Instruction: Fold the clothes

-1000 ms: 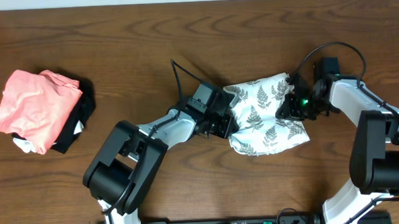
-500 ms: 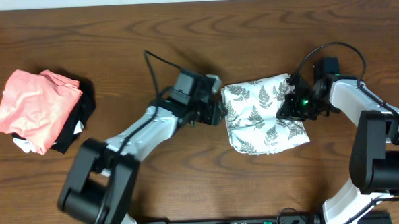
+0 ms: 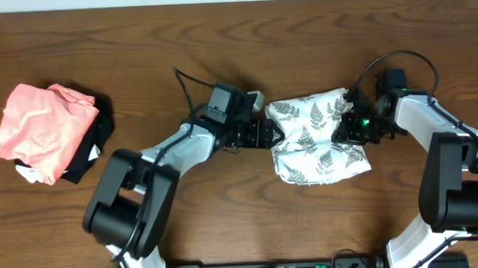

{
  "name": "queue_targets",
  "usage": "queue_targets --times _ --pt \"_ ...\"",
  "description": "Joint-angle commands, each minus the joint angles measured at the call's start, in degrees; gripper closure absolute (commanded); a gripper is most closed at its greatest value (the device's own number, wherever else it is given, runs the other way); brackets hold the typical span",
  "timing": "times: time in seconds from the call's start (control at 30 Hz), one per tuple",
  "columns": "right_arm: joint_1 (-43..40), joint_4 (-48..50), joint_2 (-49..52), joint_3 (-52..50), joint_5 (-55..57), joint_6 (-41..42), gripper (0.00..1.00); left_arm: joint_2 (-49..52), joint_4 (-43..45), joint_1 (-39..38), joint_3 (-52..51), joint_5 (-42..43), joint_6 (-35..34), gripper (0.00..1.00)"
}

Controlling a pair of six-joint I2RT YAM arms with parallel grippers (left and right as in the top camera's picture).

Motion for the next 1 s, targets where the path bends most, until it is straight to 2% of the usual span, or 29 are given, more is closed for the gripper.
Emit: queue_targets --times 0.0,0.13,0.33,0.5,0.67,0.7,0.87,0.97 --pt "-1.2 -0.4 0.6 -0.1 5.7 -0.6 0.98 3.4 0.7 -0.3 -0.3 4.4 -1.8 0.16" --pt "-1.2 -0.5 0.6 -0.1 5.7 -0.6 0.99 7.6 2.3 -0.5 -0.3 4.2 -2.4 0.16" --pt "-1.2 -0.5 0.6 -0.1 5.1 -0.6 0.98 12.2 10.1 -5.1 -0.3 7.3 -9.6 0.22" --pt "-1.2 -0.4 0.6 -0.1 5.1 -0.6 0.99 12.2 12.3 -9.7 -0.3 7.0 -9.6 0.23" --pt "-1.2 -0.4 0.6 -0.1 5.1 -0.6 0.99 12.1 14.8 -10.3 -0.3 7.1 -11.5 0.46" --pt "-1.2 -0.3 0.6 -0.1 5.1 -0.6 0.99 12.1 15.5 -10.1 -0.3 7.1 -11.9 0.59" --pt "-1.2 -0.3 0.6 -0.1 5.1 -0.6 0.99 11.7 17.4 -8.9 -0.3 7.5 -11.9 0.92" --pt "-1.2 -0.3 0.6 -0.1 5.1 -0.6 0.99 10.4 17.4 -7.9 -0.3 7.5 -11.9 0.94"
